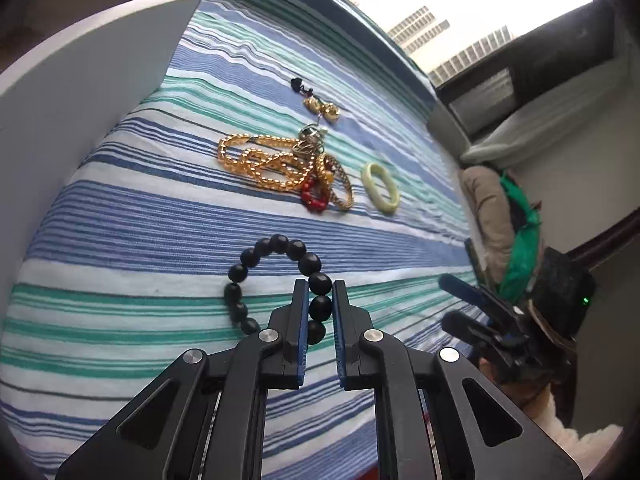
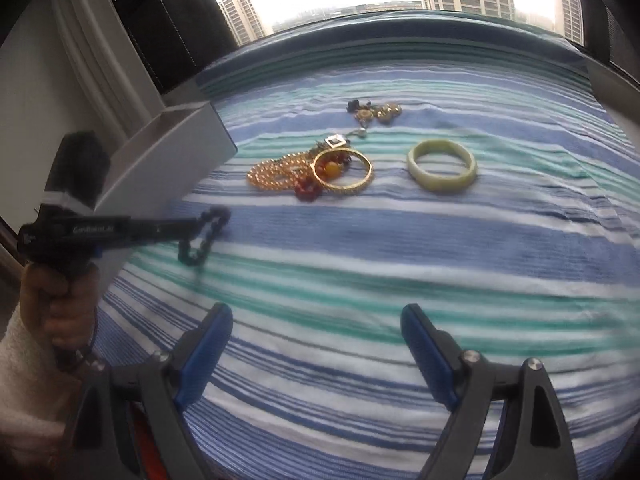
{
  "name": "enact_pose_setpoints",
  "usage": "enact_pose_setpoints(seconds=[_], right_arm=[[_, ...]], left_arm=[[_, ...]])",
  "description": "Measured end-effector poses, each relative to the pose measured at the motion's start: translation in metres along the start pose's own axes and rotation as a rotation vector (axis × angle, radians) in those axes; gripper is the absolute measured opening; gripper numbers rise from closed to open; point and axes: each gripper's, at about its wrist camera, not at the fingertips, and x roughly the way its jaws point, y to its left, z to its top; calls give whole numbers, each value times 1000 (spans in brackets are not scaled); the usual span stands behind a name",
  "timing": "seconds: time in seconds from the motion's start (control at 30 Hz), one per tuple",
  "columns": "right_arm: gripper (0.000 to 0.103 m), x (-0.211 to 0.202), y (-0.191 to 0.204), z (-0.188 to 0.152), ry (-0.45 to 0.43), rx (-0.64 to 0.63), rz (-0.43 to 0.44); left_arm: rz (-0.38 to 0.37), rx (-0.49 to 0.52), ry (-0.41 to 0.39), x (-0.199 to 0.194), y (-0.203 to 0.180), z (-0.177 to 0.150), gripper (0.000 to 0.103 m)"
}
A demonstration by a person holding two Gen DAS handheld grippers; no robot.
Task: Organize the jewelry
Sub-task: 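Lift the black bead bracelet with the left tool while the right tool grasps the gold bangle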
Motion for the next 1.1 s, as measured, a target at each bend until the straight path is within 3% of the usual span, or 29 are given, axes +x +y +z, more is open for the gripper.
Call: enact_pose_setpoints(seconds=[0.03,0.1,0.13,0.2,0.4,0.53,0.6,0.93,1.1], right_arm=[[83,8,3,15,8,-36,4],[62,32,10,42,48,-115,-11],[60,46,11,54,78,-140,-5],[47,73,12,72,123,-167,0],[41,131,4,102,193,-192,-91],[29,150,-1,103,222,-192,-115],[10,150,0,102,229,-197,-112],[10,85,1,104,147,-105,14],[10,69,11,107,154,-65,101]], left_arm=[[-13,-8,-17,-7,-1,-1,9],[-16,-7,-49,-22,-6,-6,9],[-23,-10,-61,-31,-7,-7,9],[-26,-12,-89,-47,-11,-11,9],[42,1,-164,-83,-18,-23,9],[80,12,-196,-99,-20,-32,9],[88,10,-202,-104,-20,-35,9],[55,-57,-280,-154,-10,-44,9],[58,-68,-330,-183,-7,-51,9]])
